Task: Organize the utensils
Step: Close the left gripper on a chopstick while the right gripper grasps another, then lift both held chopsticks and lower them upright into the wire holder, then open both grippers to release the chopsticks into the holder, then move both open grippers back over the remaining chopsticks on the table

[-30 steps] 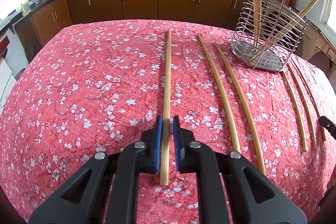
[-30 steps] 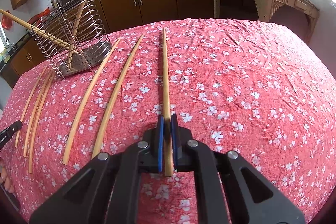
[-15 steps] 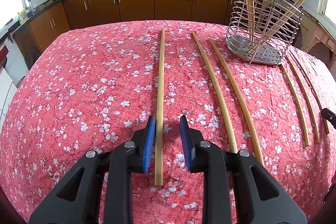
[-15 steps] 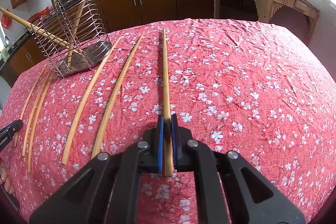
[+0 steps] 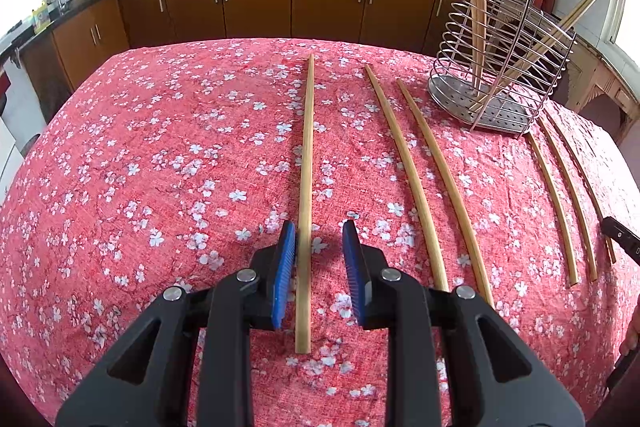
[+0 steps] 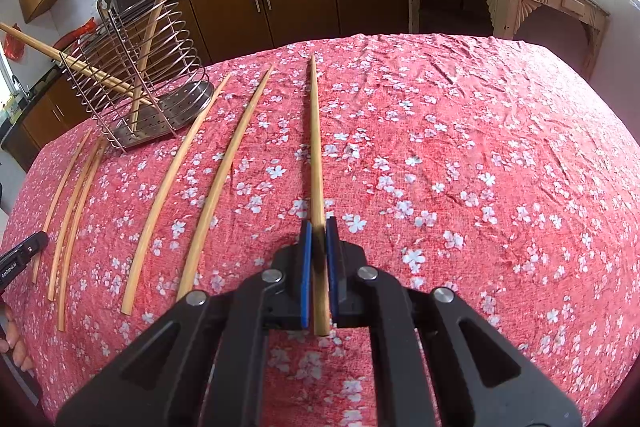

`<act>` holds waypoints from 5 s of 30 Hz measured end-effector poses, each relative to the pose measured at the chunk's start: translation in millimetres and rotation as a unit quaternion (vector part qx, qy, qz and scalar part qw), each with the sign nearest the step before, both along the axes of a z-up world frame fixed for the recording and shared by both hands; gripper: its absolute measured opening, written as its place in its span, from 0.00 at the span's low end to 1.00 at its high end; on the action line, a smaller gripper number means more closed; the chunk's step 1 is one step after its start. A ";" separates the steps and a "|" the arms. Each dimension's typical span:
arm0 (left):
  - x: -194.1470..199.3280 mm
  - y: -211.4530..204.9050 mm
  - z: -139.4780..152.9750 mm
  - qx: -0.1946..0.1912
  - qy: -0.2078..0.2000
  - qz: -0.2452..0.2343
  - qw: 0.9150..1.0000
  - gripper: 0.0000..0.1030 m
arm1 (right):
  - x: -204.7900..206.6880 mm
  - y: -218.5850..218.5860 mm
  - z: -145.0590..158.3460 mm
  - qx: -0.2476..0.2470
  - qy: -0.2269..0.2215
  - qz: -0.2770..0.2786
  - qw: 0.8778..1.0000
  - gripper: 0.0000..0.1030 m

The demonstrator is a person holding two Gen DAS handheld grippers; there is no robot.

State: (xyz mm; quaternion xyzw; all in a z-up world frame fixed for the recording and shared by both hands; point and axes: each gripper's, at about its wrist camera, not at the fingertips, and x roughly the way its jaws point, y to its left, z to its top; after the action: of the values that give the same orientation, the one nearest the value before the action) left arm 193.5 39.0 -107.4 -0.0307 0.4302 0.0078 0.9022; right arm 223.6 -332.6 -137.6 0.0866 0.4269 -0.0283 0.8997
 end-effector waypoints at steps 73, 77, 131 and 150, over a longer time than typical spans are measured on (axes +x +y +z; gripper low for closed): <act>-46.9 -46.2 273.3 -0.087 -0.381 -0.026 0.920 0.07 | -35.0 20.9 295.6 0.063 -0.367 0.067 0.926 0.08; -30.4 -55.3 280.1 -0.089 -0.407 0.000 0.909 0.07 | -16.9 34.6 292.8 0.052 -0.358 0.084 0.929 0.08; -20.5 -10.6 190.3 -0.037 -0.274 0.061 0.959 0.43 | -12.1 -2.3 159.2 0.077 -0.197 0.044 0.976 0.29; -24.5 -8.1 49.2 -0.011 -0.092 0.019 0.996 0.43 | -6.8 56.7 20.9 0.031 -0.017 0.089 0.995 0.29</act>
State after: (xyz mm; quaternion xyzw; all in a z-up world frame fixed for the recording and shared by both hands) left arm 168.9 30.8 -58.2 -0.0497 0.3452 0.0173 0.9371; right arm 216.8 -275.9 -116.7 0.0765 0.4183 0.0666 0.9026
